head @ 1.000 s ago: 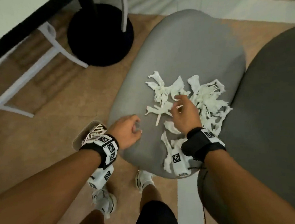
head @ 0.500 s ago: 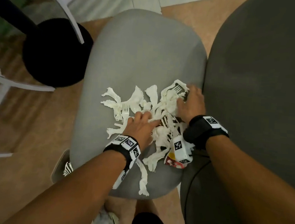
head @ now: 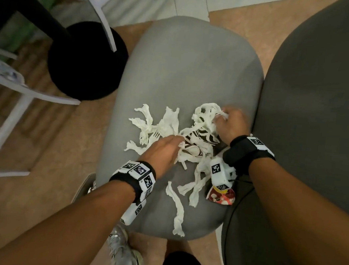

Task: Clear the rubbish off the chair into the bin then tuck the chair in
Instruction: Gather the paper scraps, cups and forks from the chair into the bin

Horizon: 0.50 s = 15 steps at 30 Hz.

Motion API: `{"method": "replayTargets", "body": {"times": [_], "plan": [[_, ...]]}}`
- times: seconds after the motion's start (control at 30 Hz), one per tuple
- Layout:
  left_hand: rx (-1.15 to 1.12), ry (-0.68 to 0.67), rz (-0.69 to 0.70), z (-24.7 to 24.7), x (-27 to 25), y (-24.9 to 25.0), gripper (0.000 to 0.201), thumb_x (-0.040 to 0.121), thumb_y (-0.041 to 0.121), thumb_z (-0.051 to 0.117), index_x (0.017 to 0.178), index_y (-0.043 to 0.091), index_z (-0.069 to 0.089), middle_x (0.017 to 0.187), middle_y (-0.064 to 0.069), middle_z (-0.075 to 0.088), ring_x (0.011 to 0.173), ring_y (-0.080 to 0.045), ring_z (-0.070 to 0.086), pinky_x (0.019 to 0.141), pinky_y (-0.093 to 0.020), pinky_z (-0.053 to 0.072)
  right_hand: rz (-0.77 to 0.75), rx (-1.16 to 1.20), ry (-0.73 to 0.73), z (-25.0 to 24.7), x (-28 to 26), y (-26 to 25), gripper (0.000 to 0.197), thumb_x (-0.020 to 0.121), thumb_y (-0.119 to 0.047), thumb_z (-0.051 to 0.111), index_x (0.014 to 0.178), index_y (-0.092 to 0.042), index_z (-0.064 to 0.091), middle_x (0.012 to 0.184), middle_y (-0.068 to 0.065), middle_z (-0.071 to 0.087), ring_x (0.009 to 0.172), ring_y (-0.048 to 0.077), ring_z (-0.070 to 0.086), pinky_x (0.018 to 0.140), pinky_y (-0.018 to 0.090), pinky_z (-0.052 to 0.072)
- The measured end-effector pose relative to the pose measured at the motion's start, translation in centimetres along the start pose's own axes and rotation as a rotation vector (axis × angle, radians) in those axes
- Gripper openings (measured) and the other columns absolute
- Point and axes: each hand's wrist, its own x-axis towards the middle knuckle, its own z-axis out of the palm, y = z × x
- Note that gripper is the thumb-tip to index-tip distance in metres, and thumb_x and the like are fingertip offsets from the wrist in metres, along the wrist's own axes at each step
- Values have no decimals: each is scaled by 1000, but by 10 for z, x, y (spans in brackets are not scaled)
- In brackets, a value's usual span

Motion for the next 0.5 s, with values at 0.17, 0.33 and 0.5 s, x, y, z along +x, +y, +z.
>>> {"method": "replayTargets", "body": {"times": [0.17, 0.33, 0.5], "plan": [[-70, 100, 8, -6, -15, 9, 37, 99, 7, 39, 134, 16, 45, 127, -5, 54, 111, -22, 54, 92, -24, 41, -97, 100, 75, -10, -18, -8, 27, 100, -33, 49, 115, -11, 57, 103, 7, 63, 95, 27, 60, 78, 31, 43], [-147, 219, -60, -11, -29, 23, 14, 100, 13, 34, 111, 13, 43, 93, -3, 51, 76, -25, 50, 69, -37, 44, -142, 156, 166, -20, -46, -17, 25, 104, -31, 41, 111, -8, 49, 91, 9, 63, 81, 28, 56, 66, 31, 37], [-209, 270, -114, -11, -54, 24, 6, 97, 19, 37, 101, 14, 40, 74, -2, 50, 72, -27, 47, 62, -35, 38, -146, 249, 211, -23, -82, -30, 18, 101, -29, 37, 98, -13, 46, 78, 3, 60, 78, 29, 54, 68, 37, 41]]}}
